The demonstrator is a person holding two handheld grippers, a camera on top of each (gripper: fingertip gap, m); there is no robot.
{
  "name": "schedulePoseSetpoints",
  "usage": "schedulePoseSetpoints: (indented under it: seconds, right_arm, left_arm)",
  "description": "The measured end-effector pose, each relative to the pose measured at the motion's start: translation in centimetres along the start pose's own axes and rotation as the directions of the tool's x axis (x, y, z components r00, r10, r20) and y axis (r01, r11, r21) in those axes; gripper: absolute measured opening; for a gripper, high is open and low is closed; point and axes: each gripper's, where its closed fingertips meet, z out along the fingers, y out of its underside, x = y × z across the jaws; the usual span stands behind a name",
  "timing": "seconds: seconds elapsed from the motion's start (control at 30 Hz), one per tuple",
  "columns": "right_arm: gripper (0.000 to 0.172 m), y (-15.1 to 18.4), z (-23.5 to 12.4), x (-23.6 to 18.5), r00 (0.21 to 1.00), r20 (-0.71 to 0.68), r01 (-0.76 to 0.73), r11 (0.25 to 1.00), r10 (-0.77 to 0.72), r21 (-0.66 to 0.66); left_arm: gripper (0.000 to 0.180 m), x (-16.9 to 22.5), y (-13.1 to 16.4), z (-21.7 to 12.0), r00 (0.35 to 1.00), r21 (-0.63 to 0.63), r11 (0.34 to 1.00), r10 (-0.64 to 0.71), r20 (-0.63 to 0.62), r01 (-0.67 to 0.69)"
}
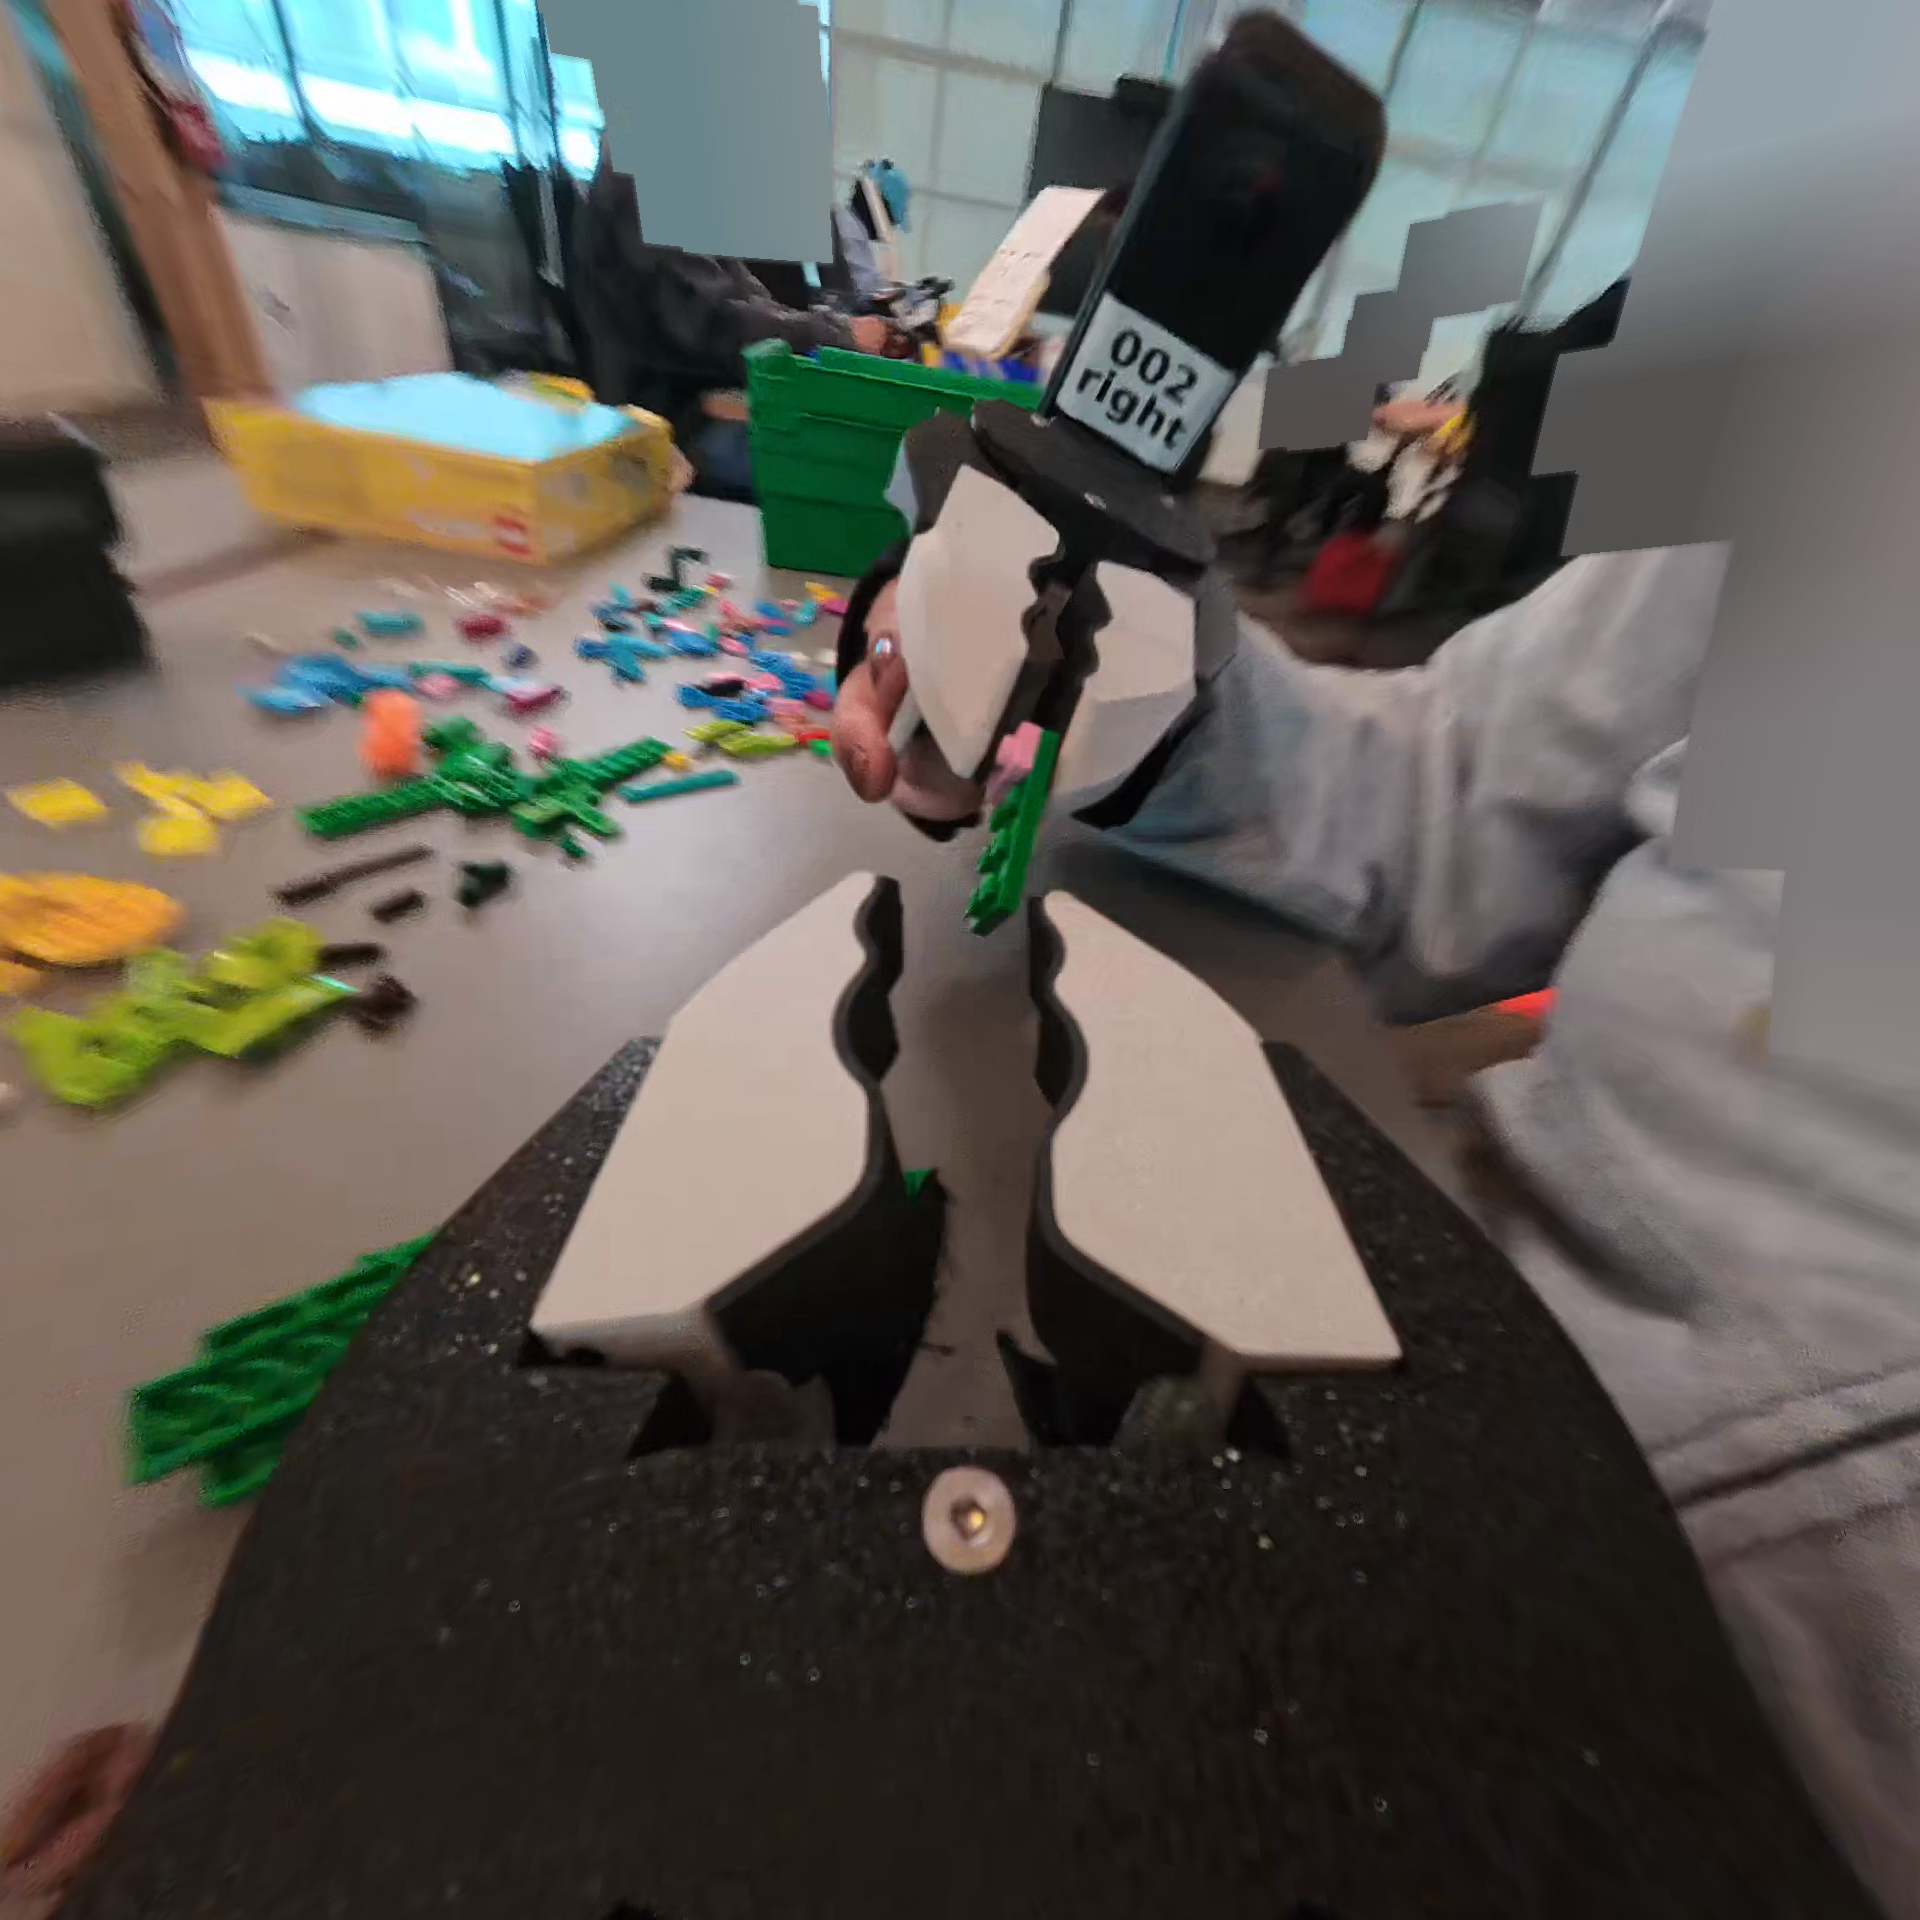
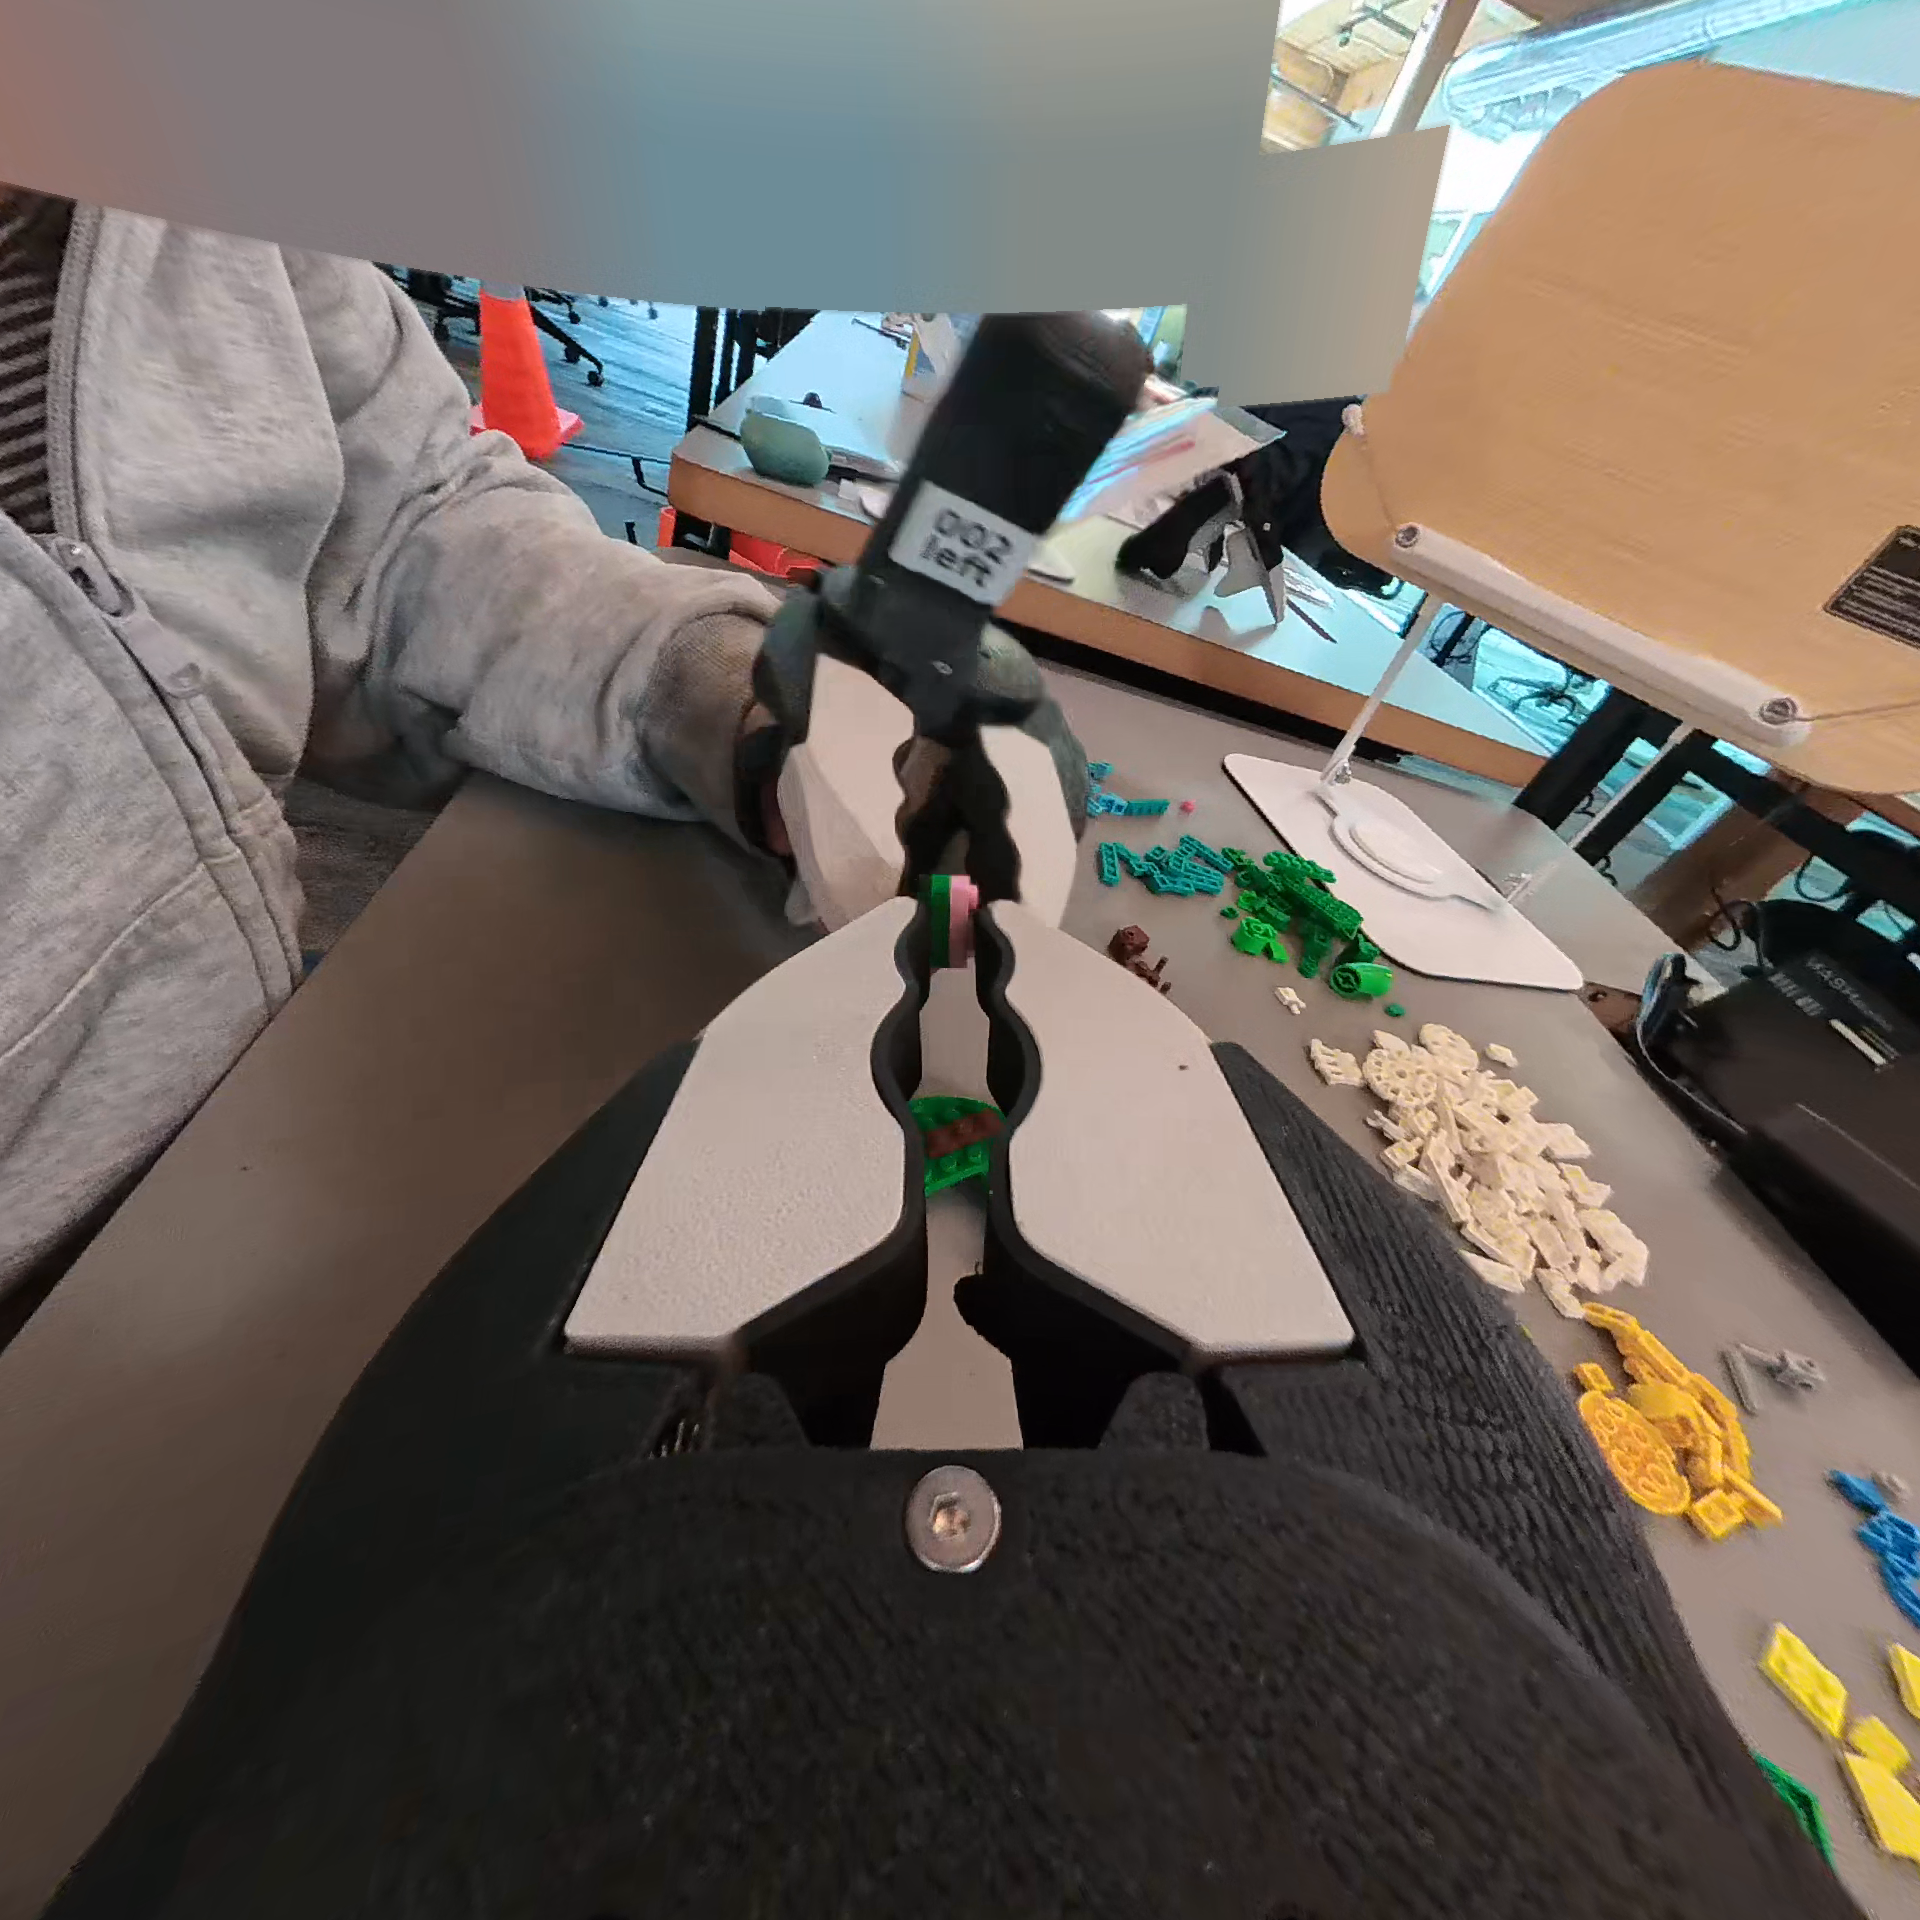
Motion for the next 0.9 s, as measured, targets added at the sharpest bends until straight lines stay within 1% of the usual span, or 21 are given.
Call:
schedulePoseSetpoints:
  seconds: [0.07,0.1,0.2,0.23,0.27,0.3,0.33,0.4,0.43,0.5,0.53,0.57,0.63,0.7,0.83,0.9]
  right_arm:
    - [0.006,0.2,0.1,0.1,1.0,-0.005,-0.004,1.0,0.004,-0.01]
    - [0.007,0.3,0.2,0.1,1.0,-0.01,0.0,1.0,0.0,-0.018]
    - [0.007,0.4,0.2,0.4,0.999,-0.03,-0.013,0.999,0.012,-0.032]
    - [0.009,0.6,0.2,0.7,0.998,-0.049,-0.039,0.998,0.037,-0.044]
    - [0.01,0.8,0.2,1.1,0.995,-0.069,-0.079,0.995,0.075,-0.054]
    - [0.013,1.0,0.2,1.4,0.989,-0.072,-0.132,0.989,0.128,-0.061]
    - [0.019,1.2,0.2,1.5,0.979,-0.057,-0.199,0.978,0.195,-0.068]
    - [0.029,1.8,0.1,1.6,0.941,-0.028,-0.339,0.936,0.338,-0.096]
    - [0.031,2.2,0.2,1.4,0.92,-0.012,-0.389,0.914,0.391,-0.117]
    - [0.031,2.9,0.3,1.3,0.898,-0.006,-0.435,0.888,0.439,-0.149]
    - [0.029,3.3,0.4,1.1,0.897,-0.007,-0.437,0.883,0.442,-0.171]
    - [0.027,3.7,0.5,1.0,0.9,-0.011,-0.43,0.881,0.436,-0.197]
    - [0.025,4.2,0.7,0.6,0.913,-0.009,-0.4,0.888,0.409,-0.228]
    - [0.02,4.0,0.9,0.4,0.917,0.002,-0.389,0.894,0.399,-0.222]
    - [0.019,3.6,0.8,0.6,0.911,0.009,-0.403,0.895,0.412,-0.191]
    - [0.016,3.7,0.7,0.5,0.917,0.016,-0.389,0.9,0.399,-0.196]
  left_arm:
    - [0.011,-0.3,-0.3,0.0,0.983,-0.003,0.987,0.163,0.087,-0.164]
    - [0.007,-0.1,-0.4,-0.1,0.971,-0.002,0.976,0.218,0.102,-0.219]
    - [0.005,-0.4,-0.6,-0.2,0.926,-0.025,0.938,0.344,0.158,-0.345]
    - [0.005,-0.8,-0.6,-0.3,0.894,-0.053,0.916,0.401,0.201,-0.398]
    - [0.005,-1.4,-0.6,-0.4,0.838,-0.101,0.875,0.482,0.257,-0.473]
    - [0.005,-2.2,-0.4,-0.6,0.753,-0.177,0.814,0.58,0.309,-0.554]
    - [0.006,-2.8,-0.2,-0.8,0.653,-0.258,0.735,0.676,0.34,-0.627]
    - [0.006,-3.1,0.1,-0.9,0.469,-0.379,0.567,0.821,0.325,-0.731]
    - [0.006,-3.1,0.3,-0.8,0.398,-0.417,0.497,0.865,0.305,-0.761]
    - [0.005,-3.0,0.6,-0.6,0.272,-0.479,0.373,0.924,0.268,-0.795]
    - [0.005,-3.0,0.6,-0.6,0.228,-0.498,0.331,0.939,0.257,-0.801]
    - [0.005,-3.0,0.7,-0.6,0.205,-0.509,0.306,0.948,0.245,-0.804]
    - [0.005,-2.9,0.6,-0.5,0.18,-0.513,0.28,0.955,0.236,-0.811]
    - [0.005,-2.7,0.5,-0.6,0.156,-0.513,0.256,0.961,0.23,-0.82]
    - [0.005,-2.6,0.8,-0.4,0.103,-0.531,0.193,0.976,0.194,-0.825]
    - [0.006,-2.5,1.0,-0.3,0.102,-0.53,0.186,0.978,0.184,-0.827]
